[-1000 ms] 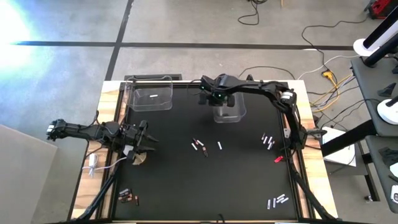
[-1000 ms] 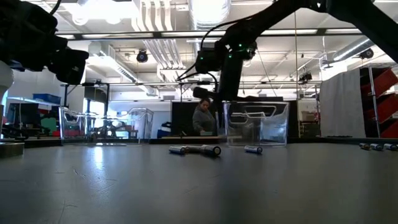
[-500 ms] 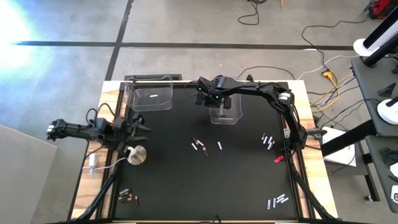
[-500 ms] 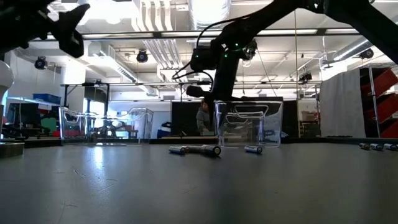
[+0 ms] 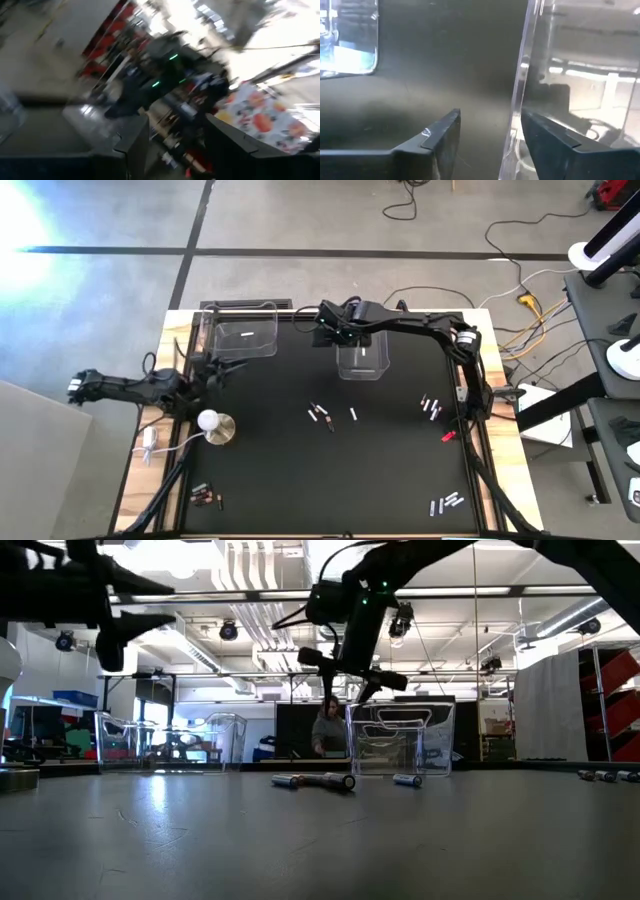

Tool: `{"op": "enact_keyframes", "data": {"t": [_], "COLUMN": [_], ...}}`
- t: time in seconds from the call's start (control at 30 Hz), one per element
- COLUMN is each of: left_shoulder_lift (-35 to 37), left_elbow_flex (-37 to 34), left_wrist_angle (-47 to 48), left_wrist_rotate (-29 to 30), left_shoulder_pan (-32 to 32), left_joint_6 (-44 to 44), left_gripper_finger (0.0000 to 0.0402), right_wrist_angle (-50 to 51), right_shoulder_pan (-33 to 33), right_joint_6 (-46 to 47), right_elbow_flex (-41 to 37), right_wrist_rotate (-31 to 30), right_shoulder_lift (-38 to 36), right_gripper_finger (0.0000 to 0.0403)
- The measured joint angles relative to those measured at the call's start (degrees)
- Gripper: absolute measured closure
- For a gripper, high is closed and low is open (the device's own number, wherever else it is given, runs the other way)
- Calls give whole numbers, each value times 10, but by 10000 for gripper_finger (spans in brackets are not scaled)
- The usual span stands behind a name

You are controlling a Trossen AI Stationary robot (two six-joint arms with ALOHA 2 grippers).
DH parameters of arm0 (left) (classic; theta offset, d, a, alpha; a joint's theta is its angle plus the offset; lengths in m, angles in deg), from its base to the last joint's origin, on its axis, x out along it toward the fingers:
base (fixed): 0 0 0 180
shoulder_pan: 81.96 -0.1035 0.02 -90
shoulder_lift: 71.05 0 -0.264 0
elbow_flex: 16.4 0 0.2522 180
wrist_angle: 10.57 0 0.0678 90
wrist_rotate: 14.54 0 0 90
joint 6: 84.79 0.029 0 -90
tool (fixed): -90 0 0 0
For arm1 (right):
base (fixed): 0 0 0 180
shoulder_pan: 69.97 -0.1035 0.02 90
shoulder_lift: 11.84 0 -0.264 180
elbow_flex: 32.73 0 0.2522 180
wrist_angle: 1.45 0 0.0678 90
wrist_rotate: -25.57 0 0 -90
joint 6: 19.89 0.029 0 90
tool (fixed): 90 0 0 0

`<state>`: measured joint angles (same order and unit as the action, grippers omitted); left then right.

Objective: Sort batteries
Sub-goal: Move the right transparent bin to the top middle

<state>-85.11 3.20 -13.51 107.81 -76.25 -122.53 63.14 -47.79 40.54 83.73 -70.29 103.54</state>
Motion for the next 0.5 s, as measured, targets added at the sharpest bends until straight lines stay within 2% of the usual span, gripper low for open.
{"op": "enact_keyframes", "data": {"t": [0.2,0.27,0.4,0.5], "left_shoulder_lift": [-96,-131,-207,-260], "left_elbow_flex": [87,133,237,299], "left_wrist_angle": [147,241,495,585], "left_wrist_rotate": [1,8,6,-38], "left_shoulder_pan": [-49,-75,-160,-244], "left_joint_6": [-72,-114,-209,-217], "left_gripper_finger": [238,238,238,238], "right_wrist_angle": [2,-2,-7,-6], "right_shoulder_pan": [12,6,-13,-21], "right_joint_6": [-13,-23,-65,-95], "right_elbow_flex": [-15,-16,-14,-14], "right_wrist_rotate": [9,19,46,51], "right_shoulder_lift": [24,28,26,25], "right_gripper_finger": [191,192,192,193]}}
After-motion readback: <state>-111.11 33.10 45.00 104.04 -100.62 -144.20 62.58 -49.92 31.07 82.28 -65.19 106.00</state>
